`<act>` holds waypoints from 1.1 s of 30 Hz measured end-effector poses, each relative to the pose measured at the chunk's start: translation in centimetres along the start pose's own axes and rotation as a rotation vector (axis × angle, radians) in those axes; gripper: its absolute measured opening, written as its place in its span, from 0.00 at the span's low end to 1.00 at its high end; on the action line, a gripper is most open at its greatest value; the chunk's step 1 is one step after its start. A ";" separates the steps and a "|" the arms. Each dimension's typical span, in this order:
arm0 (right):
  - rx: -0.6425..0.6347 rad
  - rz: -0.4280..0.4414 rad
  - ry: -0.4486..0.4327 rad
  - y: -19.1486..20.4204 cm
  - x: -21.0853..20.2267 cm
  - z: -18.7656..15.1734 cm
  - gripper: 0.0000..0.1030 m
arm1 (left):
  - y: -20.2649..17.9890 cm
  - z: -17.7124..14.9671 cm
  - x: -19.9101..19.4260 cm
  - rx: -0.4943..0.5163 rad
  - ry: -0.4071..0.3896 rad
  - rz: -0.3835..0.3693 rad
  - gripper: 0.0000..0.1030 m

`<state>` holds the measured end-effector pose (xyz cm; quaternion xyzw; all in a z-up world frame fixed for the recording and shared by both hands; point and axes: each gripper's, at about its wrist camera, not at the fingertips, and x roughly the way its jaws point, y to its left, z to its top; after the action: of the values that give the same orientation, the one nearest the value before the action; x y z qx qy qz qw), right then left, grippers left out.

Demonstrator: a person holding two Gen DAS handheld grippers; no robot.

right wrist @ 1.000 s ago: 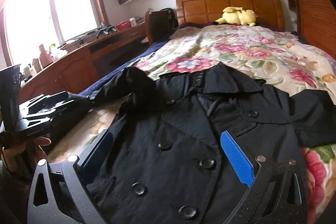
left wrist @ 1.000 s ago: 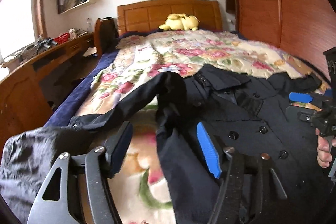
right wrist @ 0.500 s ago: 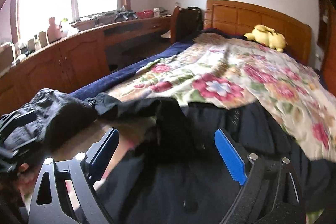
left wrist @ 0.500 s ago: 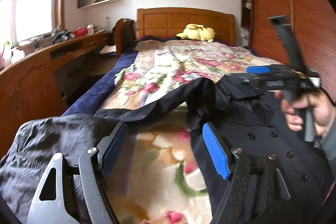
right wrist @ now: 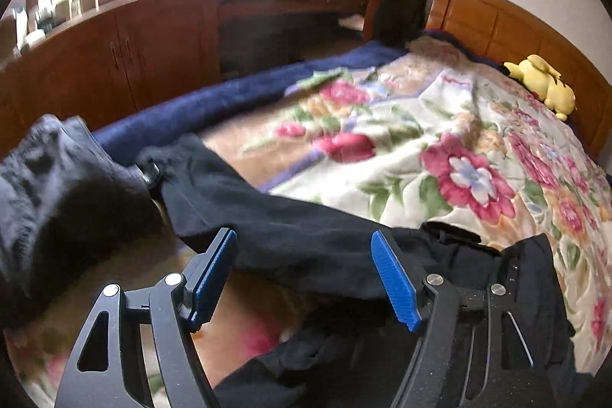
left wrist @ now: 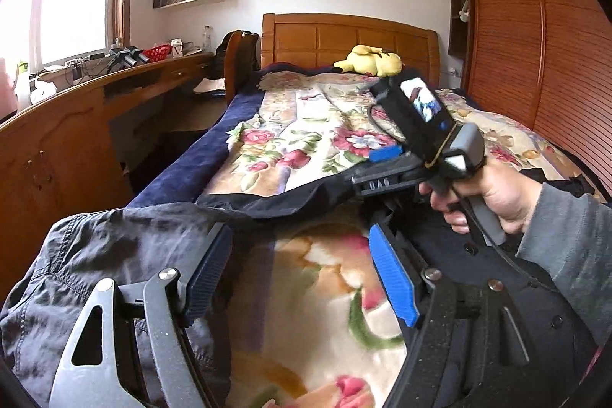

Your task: Fold large clothes

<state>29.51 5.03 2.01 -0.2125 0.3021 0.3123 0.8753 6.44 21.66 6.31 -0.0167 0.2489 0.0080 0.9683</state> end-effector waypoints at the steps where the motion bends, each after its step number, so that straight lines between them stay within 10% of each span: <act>1: -0.008 0.010 0.023 0.1 0.7 -0.1 0.72 | 0.0 0.0 -0.1 -0.002 0.000 0.000 0.73; 14: -0.109 -0.031 0.101 2.2 5.1 -1.3 0.70 | 0.7 0.0 -0.7 -0.013 -0.005 0.005 0.73; 15: -0.112 -0.034 0.096 2.8 4.7 -1.5 0.55 | 0.7 0.0 -0.6 -0.015 -0.005 0.005 0.73; 16: -0.109 -0.027 0.094 2.7 4.7 -1.5 0.02 | 0.6 0.0 -0.6 -0.015 -0.005 0.006 0.73; 26: 0.141 -0.121 -0.247 -1.9 -7.8 -3.0 0.01 | -2.1 0.0 -1.4 -0.014 -0.043 -0.020 0.73; 33: 0.253 -0.230 -0.130 -5.3 -10.7 -11.0 0.01 | -5.1 -1.4 -1.1 -0.014 -0.038 -0.062 0.73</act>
<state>22.10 -9.40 2.06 -0.1130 0.2555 0.1828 0.9426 4.91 16.55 5.71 -0.0309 0.2297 -0.0201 0.9726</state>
